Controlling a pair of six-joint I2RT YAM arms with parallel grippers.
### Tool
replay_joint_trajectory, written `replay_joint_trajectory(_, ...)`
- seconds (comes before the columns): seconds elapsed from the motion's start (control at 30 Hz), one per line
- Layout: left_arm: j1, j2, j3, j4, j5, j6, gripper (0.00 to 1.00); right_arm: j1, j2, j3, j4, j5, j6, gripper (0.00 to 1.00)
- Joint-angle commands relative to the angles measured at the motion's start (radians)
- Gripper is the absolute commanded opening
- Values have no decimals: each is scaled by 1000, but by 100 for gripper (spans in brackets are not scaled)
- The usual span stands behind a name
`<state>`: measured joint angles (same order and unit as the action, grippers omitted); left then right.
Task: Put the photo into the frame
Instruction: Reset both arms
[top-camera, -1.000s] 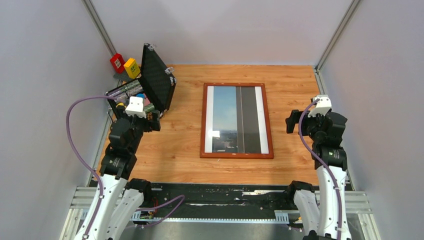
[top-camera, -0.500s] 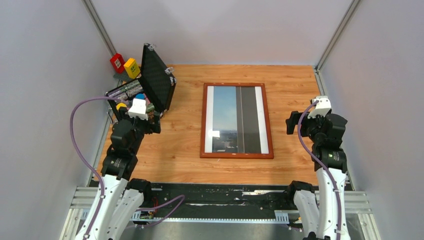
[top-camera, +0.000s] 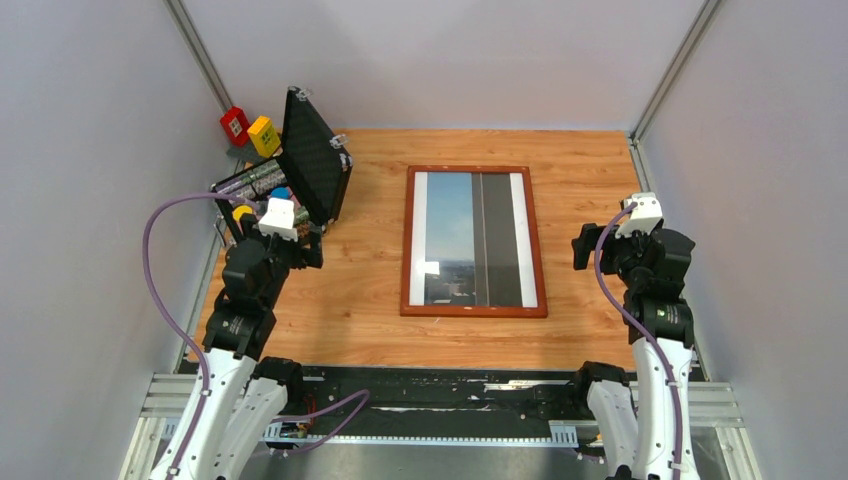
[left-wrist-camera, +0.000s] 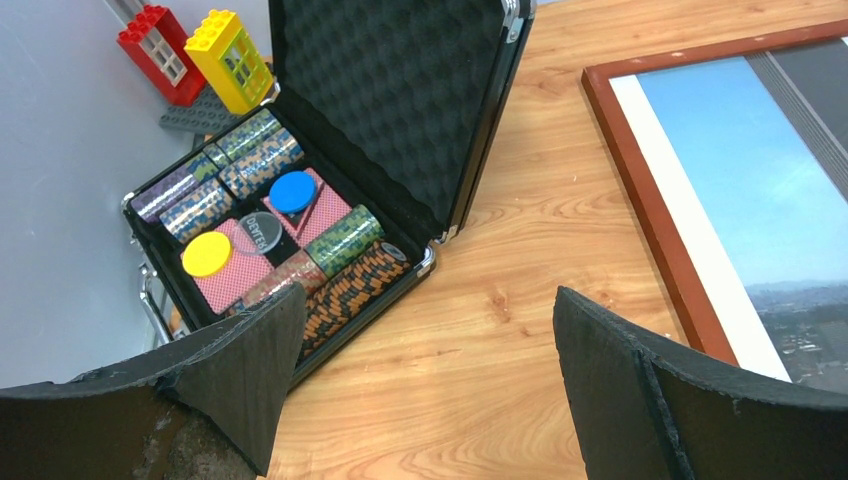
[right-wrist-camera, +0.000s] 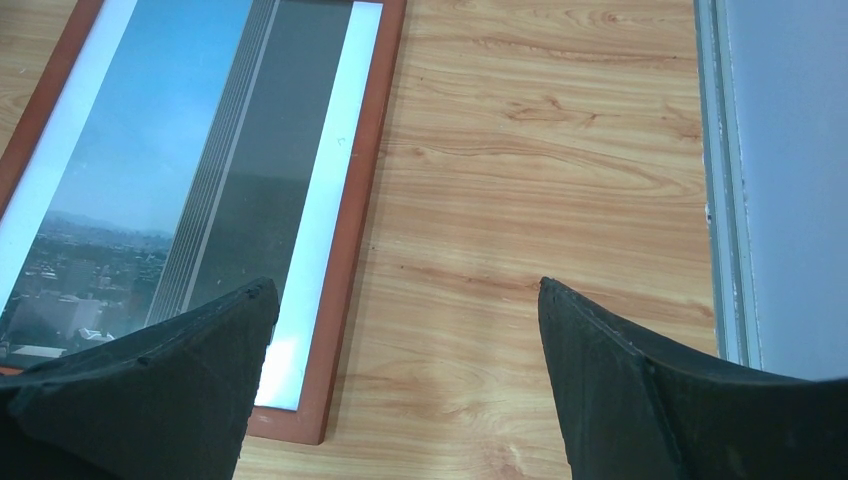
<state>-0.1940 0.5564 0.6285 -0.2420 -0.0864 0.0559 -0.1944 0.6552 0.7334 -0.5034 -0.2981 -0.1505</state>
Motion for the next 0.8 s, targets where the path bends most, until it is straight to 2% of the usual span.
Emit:
replay_joint_trajectory(0.0,7,-6,-6,43,13,18,100,-4,-10,-2,37,-6,-14,100)
replay_joint_trajectory(0.77,7,-15,-14,39,42,24,100,-4,-9,-3,38,-7,-15,100)
